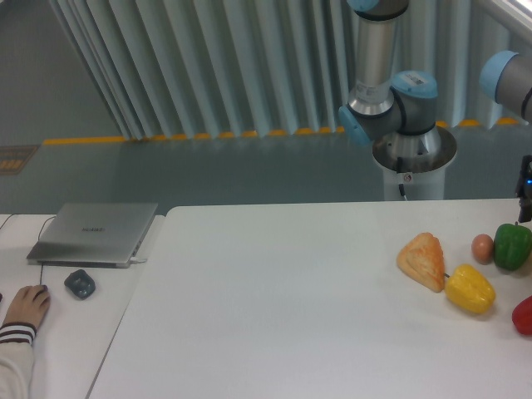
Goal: Place the triangular bread in the basket
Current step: 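Move the gripper over the orange triangular bread and lower it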
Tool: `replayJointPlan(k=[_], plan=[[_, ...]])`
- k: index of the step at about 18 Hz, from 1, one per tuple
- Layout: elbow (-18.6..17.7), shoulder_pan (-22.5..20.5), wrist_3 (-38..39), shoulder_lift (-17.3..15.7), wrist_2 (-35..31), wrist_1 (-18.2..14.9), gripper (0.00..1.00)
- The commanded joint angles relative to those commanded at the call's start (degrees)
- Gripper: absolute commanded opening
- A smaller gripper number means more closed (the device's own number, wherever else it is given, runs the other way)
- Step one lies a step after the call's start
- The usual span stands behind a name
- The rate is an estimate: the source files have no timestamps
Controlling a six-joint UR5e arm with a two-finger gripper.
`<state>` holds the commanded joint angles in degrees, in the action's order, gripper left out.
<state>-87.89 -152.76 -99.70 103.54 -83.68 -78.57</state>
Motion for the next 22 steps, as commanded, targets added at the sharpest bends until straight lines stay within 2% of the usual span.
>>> replayJointPlan(k=[3,5,8,13,17,19,22], plan=[[0.0,0.8,7.4,-0.9,0.6,0.0,1.0],[-0.2,1.1,9.2,-0.9,1.5,-0.3,1.0],[-1.8,1.9,14.7,-2.5,3.6,-0.2,1.0],[-6.3,8.3,21.0,-7.4,3.2,-0.1,1.0],[-8.1,15.3,31.0,-10.5,3.4,-0.3,1.0],[-8.3,17.7,34.0,-10.6,3.2,-0.1,1.0],[-9.9,18.1,34.2,-10.7,1.3,-0.1,1.0]])
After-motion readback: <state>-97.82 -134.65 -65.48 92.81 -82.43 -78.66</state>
